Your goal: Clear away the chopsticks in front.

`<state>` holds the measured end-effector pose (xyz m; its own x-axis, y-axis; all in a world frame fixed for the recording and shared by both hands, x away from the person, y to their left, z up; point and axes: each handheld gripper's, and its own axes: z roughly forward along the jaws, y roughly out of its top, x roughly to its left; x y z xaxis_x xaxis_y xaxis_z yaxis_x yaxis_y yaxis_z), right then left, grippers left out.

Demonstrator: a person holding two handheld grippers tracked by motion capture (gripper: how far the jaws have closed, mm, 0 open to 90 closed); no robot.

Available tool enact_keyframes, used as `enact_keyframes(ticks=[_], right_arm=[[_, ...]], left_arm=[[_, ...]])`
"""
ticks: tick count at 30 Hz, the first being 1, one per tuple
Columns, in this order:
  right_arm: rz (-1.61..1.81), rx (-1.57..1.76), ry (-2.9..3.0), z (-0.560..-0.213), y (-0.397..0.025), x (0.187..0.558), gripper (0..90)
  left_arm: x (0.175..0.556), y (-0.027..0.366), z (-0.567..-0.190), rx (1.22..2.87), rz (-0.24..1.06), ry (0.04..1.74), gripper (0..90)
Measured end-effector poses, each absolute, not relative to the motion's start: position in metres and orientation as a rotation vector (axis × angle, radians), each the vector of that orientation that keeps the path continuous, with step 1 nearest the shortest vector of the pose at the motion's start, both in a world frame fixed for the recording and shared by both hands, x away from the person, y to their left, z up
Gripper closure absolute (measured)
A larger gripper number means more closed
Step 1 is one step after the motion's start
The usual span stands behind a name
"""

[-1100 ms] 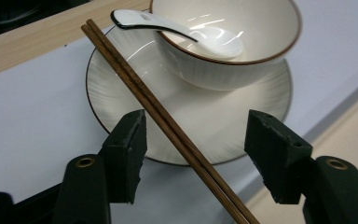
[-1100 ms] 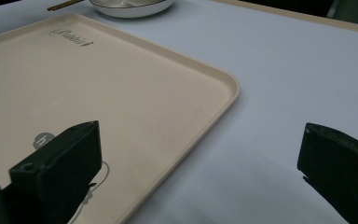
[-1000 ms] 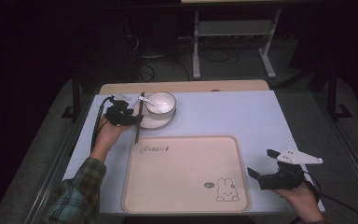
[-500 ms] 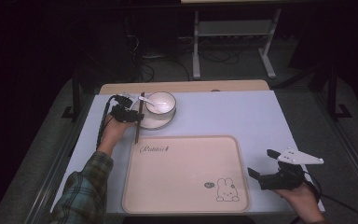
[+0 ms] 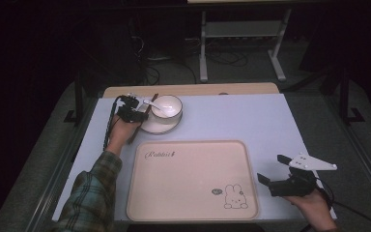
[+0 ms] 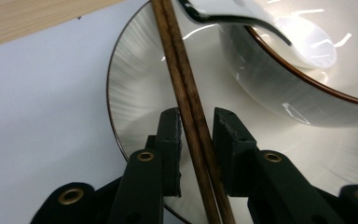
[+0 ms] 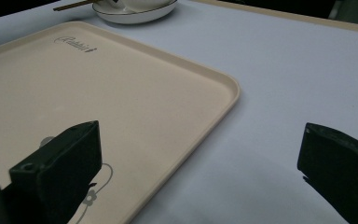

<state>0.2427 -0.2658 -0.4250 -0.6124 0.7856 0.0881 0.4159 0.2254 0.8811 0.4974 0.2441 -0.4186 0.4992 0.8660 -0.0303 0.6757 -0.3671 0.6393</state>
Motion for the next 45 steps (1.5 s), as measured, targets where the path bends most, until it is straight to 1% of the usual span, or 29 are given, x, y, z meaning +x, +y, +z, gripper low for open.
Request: enact_keyframes(ticks=[8, 10, 18, 19, 21, 23, 26, 30, 32, 36, 37, 38, 41, 45], right_arm=[[1.349, 1.115, 2.130, -0.425, -0.266, 0.242, 0.0], [1.351, 1.114, 2.130, -0.425, -0.267, 0.242, 0.0], [1.351, 1.118, 2.127, -0.426, -0.267, 0.242, 0.0], [1.352, 1.119, 2.127, -0.426, -0.267, 0.242, 0.0], [1.353, 1.120, 2.126, -0.425, -0.268, 0.242, 0.0], [1.353, 1.120, 2.126, -0.425, -0.268, 0.241, 0.0], [1.354, 1.122, 2.129, -0.426, -0.268, 0.241, 0.0], [1.355, 1.118, 2.132, -0.425, -0.267, 0.240, 0.0], [1.355, 1.116, 2.133, -0.425, -0.267, 0.240, 0.0], [1.356, 1.111, 2.135, -0.425, -0.265, 0.241, 0.0], [1.356, 1.111, 2.135, -0.425, -0.265, 0.241, 0.0], [1.355, 1.110, 2.138, -0.425, -0.265, 0.241, 0.0], [1.354, 1.106, 2.139, -0.425, -0.264, 0.241, 0.0], [1.352, 1.110, 2.137, -0.425, -0.264, 0.241, 0.0]], left_arm=[[0.504, 0.245, -0.421, 2.130, 0.431, 1.262, 75.2], [0.505, 0.245, -0.423, 2.112, 0.427, 1.263, 77.5], [0.507, 0.244, -0.423, 2.111, 0.423, 1.256, 77.8], [0.507, 0.244, -0.423, 2.109, 0.423, 1.257, 77.3], [0.506, 0.246, -0.422, 2.105, 0.418, 1.257, 72.0], [0.504, 0.249, -0.419, 2.094, 0.411, 1.253, 68.7], [0.500, 0.253, -0.414, 2.082, 0.405, 1.240, 66.6], [0.486, 0.269, -0.402, 2.043, 0.391, 1.216, 65.5], [0.474, 0.281, -0.397, 2.021, 0.380, 1.199, 67.3], [0.462, 0.292, -0.399, 2.009, 0.369, 1.188, 75.2], [0.460, 0.295, -0.401, 2.008, 0.362, 1.190, 75.2], [0.456, 0.300, -0.405, 2.002, 0.344, 1.191, 78.4], [0.454, 0.303, -0.410, 1.996, 0.314, 1.196, 78.6], [0.453, 0.306, -0.412, 1.988, 0.304, 1.197, 79.8]])
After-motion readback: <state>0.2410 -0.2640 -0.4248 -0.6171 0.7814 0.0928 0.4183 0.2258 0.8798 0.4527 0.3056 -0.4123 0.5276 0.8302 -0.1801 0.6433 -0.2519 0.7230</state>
